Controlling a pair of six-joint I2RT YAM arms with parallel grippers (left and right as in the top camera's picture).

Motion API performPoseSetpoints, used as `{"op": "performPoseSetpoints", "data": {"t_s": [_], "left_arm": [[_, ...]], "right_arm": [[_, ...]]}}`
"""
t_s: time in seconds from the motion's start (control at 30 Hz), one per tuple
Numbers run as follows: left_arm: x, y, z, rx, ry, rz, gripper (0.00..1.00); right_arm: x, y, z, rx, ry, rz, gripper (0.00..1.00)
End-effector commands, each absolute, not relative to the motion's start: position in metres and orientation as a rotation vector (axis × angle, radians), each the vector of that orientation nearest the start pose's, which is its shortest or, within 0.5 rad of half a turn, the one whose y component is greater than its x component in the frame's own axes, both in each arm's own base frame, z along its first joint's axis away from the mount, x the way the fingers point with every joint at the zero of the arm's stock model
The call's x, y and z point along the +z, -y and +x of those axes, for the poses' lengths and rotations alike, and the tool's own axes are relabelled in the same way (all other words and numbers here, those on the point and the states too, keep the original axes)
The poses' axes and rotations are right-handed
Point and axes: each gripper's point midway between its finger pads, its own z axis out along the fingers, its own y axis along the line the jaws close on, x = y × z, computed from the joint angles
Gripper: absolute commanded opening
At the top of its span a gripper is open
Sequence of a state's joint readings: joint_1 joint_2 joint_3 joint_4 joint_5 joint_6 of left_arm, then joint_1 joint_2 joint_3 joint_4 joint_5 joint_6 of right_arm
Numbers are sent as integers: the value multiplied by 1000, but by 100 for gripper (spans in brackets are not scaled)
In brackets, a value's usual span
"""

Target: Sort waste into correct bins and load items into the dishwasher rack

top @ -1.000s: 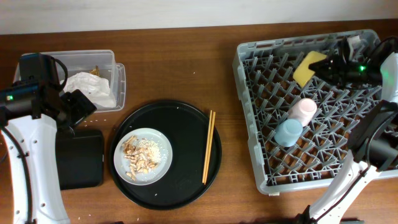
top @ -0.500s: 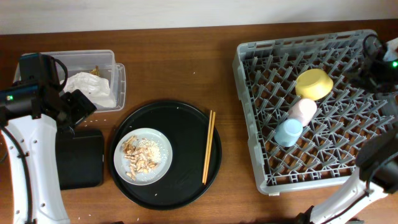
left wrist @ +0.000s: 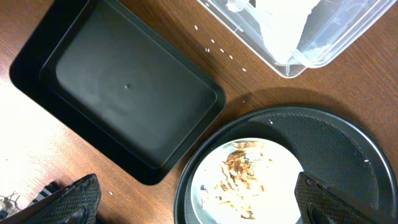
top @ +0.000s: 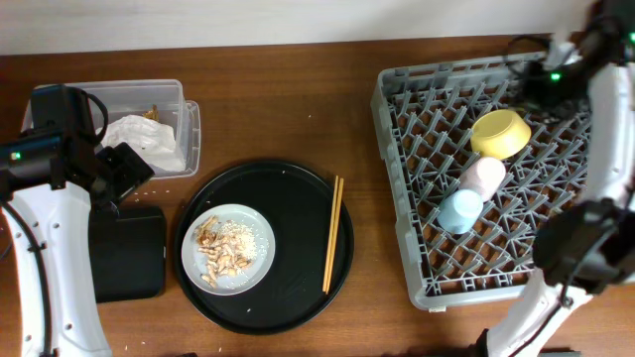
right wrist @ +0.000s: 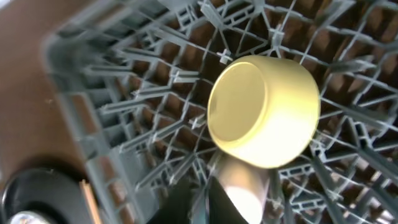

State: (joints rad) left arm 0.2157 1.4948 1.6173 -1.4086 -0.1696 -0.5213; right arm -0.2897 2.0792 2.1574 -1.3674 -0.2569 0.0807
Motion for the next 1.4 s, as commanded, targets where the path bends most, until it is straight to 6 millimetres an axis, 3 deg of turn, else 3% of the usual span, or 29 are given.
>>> {"op": "performPoseSetpoints", "data": {"t_s": [0.0, 0.17, 0.3, 0.43, 0.63, 0.83, 0.93, 1.03, 1.13, 1.2, 1.23, 1.33, 1.37], "left_arm": [[235, -96, 289, 186, -2608, -1070, 99], [235, -96, 289, 186, -2608, -1070, 99], [235, -96, 289, 186, -2608, -1070, 99], [235, -96, 289, 186, -2608, -1070, 99], [235, -96, 289, 186, -2608, -1070, 99], [235, -96, 289, 186, -2608, -1070, 99], [235, -96, 289, 186, -2608, -1070, 99], [235, -96, 289, 186, -2608, -1070, 99], [235, -96, 289, 186, -2608, -1070, 99], [235, -96, 289, 186, -2608, -1070, 99], [235, -96, 289, 186, -2608, -1070, 99], [235, -96, 289, 186, -2608, -1070, 99], [235, -96, 289, 186, -2608, -1070, 99]], "right_arm": [[146, 103, 457, 185, -2865, 512, 4], [121, 106, 464, 188, -2894, 525, 5], [119, 110, 464, 158, -2893, 544, 5], [116, 130, 449, -9, -2919, 678, 5], [116, 149, 426, -2, -2939, 858, 4], [147, 173, 402, -8, -2878, 984, 4], [180, 169, 399, 14, -2807, 960, 4], [221, 140, 400, 165, -2735, 836, 4], [280, 77, 393, 408, -2653, 549, 5], [304, 40, 380, 478, -2634, 398, 9], [311, 25, 372, 489, -2640, 349, 11], [318, -30, 348, 502, -2707, 164, 41], [316, -44, 343, 497, -2736, 109, 43]]}}
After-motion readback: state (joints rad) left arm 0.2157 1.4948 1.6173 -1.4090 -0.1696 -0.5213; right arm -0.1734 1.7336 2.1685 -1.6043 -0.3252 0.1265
